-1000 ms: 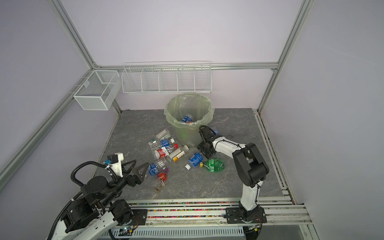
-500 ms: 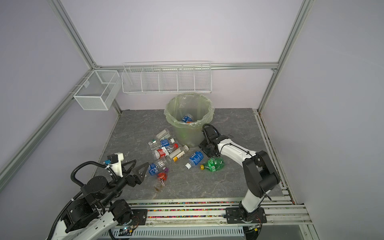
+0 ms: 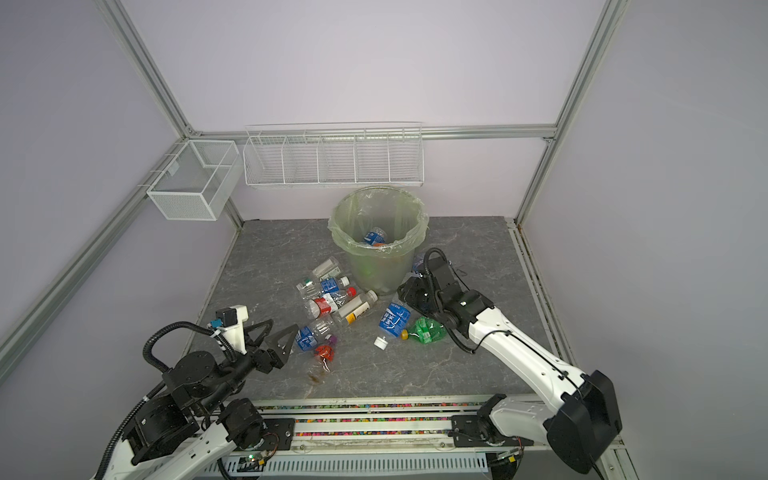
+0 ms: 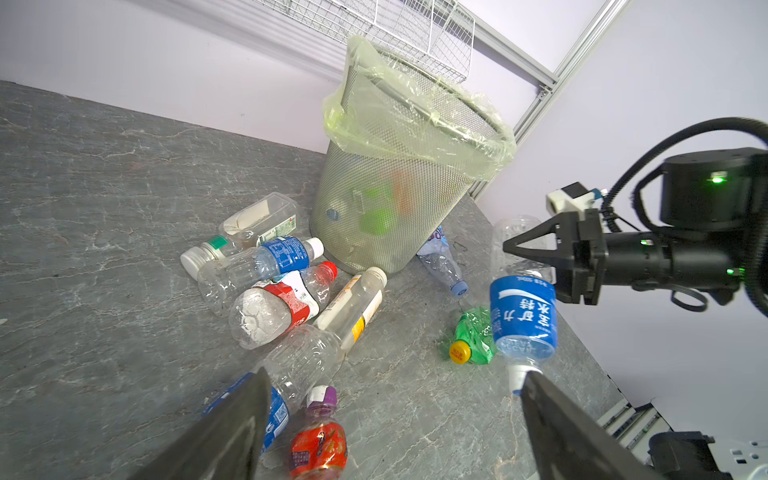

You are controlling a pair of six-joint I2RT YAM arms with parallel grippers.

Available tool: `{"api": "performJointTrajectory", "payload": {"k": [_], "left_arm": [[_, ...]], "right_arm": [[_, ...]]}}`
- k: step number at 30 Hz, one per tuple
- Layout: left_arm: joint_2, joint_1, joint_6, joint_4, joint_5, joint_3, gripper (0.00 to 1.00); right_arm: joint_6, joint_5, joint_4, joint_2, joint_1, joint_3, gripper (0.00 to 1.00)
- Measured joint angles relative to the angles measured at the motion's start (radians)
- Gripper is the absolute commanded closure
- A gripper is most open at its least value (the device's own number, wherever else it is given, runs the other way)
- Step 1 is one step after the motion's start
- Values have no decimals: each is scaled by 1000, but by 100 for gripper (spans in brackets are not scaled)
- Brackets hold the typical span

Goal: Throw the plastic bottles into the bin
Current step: 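Lift the clear bottle with the right gripper and carry it over the bin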

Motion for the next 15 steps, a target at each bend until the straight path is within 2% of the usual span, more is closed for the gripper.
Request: {"api": "performJointTrajectory", "payload": {"k": [4,9,15], "left_arm": [[8,0,-6,1,4,0,8],[37,0,-21,14,16,0,11],[108,-47,-36,65,20,-15,11]], "right_arm": [[-63,57,-26,-120,32,-3,79],[-153,103,-58,-274,64,-14,93],[-257,135,-114,-388,95,-18,93]]}}
